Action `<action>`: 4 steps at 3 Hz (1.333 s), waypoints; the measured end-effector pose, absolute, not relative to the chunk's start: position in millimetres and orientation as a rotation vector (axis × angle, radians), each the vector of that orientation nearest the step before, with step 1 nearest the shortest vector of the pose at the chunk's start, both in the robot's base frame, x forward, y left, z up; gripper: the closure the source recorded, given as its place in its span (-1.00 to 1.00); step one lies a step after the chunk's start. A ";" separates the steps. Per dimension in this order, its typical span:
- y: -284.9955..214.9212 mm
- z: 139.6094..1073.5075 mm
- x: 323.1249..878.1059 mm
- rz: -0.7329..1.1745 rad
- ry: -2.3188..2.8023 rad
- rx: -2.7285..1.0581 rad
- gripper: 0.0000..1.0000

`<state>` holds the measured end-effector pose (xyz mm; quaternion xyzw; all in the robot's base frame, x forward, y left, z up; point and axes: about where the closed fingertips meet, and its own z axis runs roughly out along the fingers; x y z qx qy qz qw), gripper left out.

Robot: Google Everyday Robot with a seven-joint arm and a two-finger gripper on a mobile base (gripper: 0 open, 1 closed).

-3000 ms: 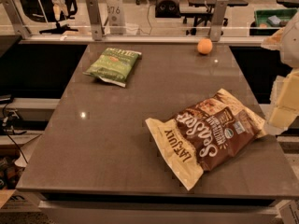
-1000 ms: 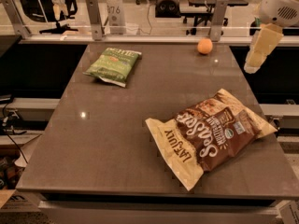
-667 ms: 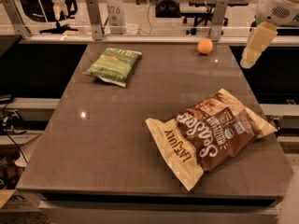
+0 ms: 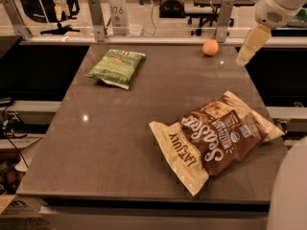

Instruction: Move orange near green jalapeno chip bag

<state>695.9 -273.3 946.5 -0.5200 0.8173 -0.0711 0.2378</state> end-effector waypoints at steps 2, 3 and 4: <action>-277.8 930.2 731.9 -0.124 2.288 -1.142 -1.00; -277.4 921.2 745.8 -0.051 2.283 -1.011 -1.00; -276.0 915.4 756.0 -0.005 2.235 -0.920 -1.00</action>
Offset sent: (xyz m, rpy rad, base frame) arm 0.0566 -0.0096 -0.0178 0.2634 -0.0825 -0.2828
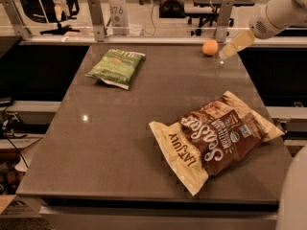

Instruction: Move orange near green jalapeno chip bag

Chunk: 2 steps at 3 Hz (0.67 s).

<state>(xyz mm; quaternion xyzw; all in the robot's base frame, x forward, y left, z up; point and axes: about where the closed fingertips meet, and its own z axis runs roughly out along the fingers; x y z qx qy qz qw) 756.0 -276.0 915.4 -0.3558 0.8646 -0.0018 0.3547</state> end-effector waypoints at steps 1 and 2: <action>-264.6 904.4 769.2 0.031 2.162 -0.864 -1.00; -253.6 890.6 781.4 0.054 2.120 -0.842 -1.00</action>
Offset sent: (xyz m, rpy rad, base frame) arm 0.0378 0.0327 -0.0378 0.1388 -0.1553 -0.0047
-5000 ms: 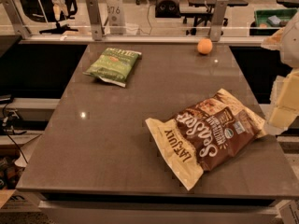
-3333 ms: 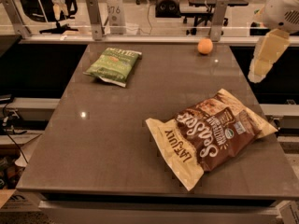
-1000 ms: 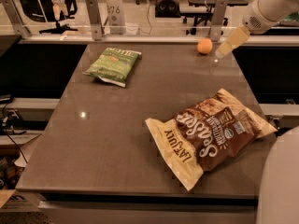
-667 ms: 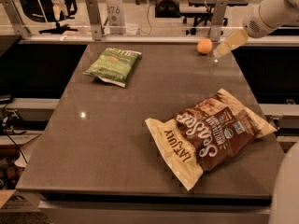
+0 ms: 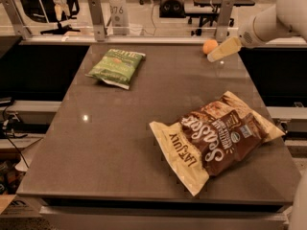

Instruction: Move orange near green jalapeno chip bag

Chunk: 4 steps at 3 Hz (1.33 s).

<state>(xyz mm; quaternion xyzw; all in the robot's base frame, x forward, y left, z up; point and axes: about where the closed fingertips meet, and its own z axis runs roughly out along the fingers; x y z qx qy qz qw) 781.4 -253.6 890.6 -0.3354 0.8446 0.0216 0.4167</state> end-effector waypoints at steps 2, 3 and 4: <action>-253.1 871.2 808.9 0.100 2.097 -0.782 -1.00; -254.6 865.9 820.0 0.122 2.090 -0.745 -1.00; -253.1 860.8 828.1 0.134 2.088 -0.717 -1.00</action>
Offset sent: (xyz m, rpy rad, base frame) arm 0.0448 -0.0126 -0.0225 0.1046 -0.0380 -0.0530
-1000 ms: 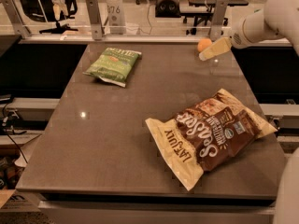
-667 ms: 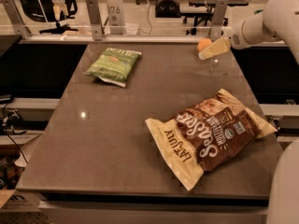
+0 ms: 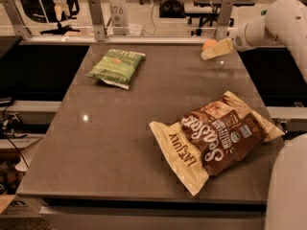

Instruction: Move orange near green jalapeno chip bag

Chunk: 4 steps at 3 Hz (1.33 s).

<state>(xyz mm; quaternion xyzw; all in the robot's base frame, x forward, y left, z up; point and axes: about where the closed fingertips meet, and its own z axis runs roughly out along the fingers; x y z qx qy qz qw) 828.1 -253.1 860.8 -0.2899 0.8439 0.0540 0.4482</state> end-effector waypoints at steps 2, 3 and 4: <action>-240.5 827.2 848.4 0.185 2.121 -0.680 -1.00; -231.8 825.2 853.5 0.200 2.117 -0.686 -1.00; -223.3 825.0 857.6 0.209 2.114 -0.696 -0.69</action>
Offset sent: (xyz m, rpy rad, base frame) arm 0.0176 0.0019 -0.0211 0.0384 0.0227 -0.0297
